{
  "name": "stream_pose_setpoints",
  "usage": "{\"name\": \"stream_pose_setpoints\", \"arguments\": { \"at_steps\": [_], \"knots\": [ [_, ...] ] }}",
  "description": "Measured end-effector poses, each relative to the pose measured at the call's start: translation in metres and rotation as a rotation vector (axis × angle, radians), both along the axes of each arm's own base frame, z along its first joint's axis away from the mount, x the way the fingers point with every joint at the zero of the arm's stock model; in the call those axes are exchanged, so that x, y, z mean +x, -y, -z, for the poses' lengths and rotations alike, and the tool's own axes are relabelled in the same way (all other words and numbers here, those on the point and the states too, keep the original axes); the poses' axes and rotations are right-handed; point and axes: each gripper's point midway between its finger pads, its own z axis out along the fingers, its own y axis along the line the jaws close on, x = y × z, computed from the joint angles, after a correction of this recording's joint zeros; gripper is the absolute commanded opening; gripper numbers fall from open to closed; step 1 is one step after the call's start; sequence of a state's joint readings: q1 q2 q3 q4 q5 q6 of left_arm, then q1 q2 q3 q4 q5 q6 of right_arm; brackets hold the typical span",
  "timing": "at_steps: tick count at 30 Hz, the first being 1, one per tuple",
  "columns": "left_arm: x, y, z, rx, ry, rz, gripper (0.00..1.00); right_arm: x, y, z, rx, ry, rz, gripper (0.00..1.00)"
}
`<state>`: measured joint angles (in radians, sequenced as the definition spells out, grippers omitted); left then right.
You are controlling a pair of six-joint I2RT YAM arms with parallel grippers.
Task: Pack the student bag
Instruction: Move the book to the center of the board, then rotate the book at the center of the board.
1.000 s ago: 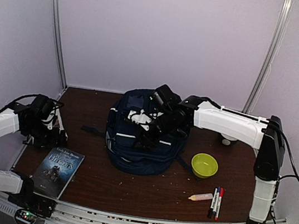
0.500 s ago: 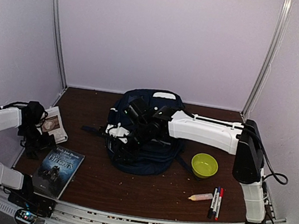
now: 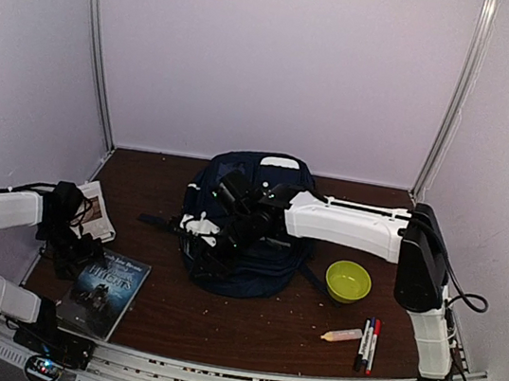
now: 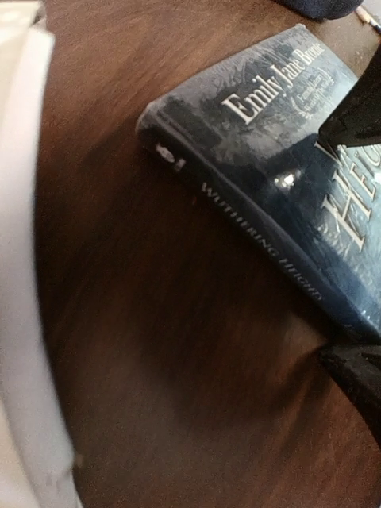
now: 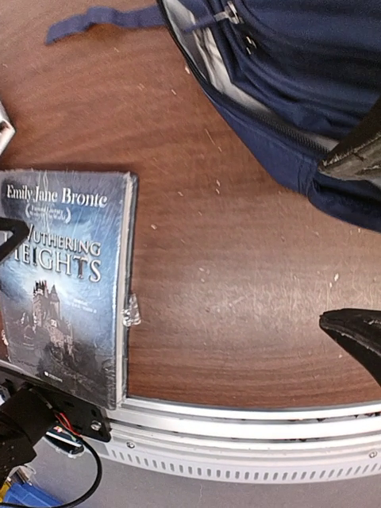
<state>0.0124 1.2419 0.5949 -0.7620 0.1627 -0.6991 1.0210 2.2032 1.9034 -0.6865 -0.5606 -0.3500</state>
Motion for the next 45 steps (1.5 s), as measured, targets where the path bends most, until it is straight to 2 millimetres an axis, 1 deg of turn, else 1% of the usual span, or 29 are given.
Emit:
{"name": "stream_pose_setpoints", "arguments": {
  "at_steps": [2,7,9,13,17,19,24,26,29,31,34,40,42,45],
  "knots": [
    [0.001,0.016,0.002,-0.037,0.013,0.035,0.86,-0.005,0.002,0.007,-0.015,-0.024,0.006,0.56],
    [0.001,0.044,-0.001,-0.066,0.060,0.091,0.86,-0.008,0.002,0.007,-0.014,-0.048,0.011,0.53],
    [-0.003,0.057,-0.003,-0.087,0.081,0.113,0.86,-0.010,0.002,0.008,-0.013,-0.056,0.005,0.51],
    [-0.014,0.073,-0.004,-0.124,0.093,0.132,0.84,-0.013,0.004,0.014,-0.024,-0.071,0.002,0.50],
    [-0.020,0.086,-0.005,-0.140,0.115,0.174,0.83,-0.014,0.005,0.025,-0.044,-0.047,0.014,0.50],
    [-0.024,0.090,-0.005,-0.143,0.119,0.200,0.82,-0.018,0.006,0.030,-0.062,-0.037,0.013,0.49],
    [-0.030,0.093,-0.005,-0.141,0.131,0.239,0.80,-0.024,0.002,0.041,-0.082,-0.020,0.004,0.49],
    [-0.032,0.095,-0.004,-0.142,0.134,0.256,0.79,-0.026,0.000,0.050,-0.099,-0.018,0.000,0.49],
    [-0.035,0.100,-0.004,-0.142,0.134,0.290,0.78,-0.030,-0.003,0.070,-0.129,-0.023,-0.010,0.49],
    [-0.037,0.105,-0.004,-0.145,0.133,0.315,0.77,-0.032,-0.003,0.078,-0.141,-0.023,-0.016,0.49],
    [-0.038,0.112,-0.003,-0.152,0.132,0.349,0.75,-0.034,-0.007,0.081,-0.149,-0.004,-0.020,0.49],
    [-0.045,0.135,-0.004,-0.183,0.114,0.415,0.74,-0.024,-0.009,0.088,-0.172,0.031,0.016,0.49],
    [-0.047,0.139,-0.003,-0.175,0.104,0.429,0.74,-0.021,-0.006,0.089,-0.186,0.032,0.035,0.49],
    [-0.050,0.144,-0.003,-0.166,0.091,0.446,0.74,-0.011,-0.003,0.092,-0.211,0.026,0.076,0.49]
  ]
}}
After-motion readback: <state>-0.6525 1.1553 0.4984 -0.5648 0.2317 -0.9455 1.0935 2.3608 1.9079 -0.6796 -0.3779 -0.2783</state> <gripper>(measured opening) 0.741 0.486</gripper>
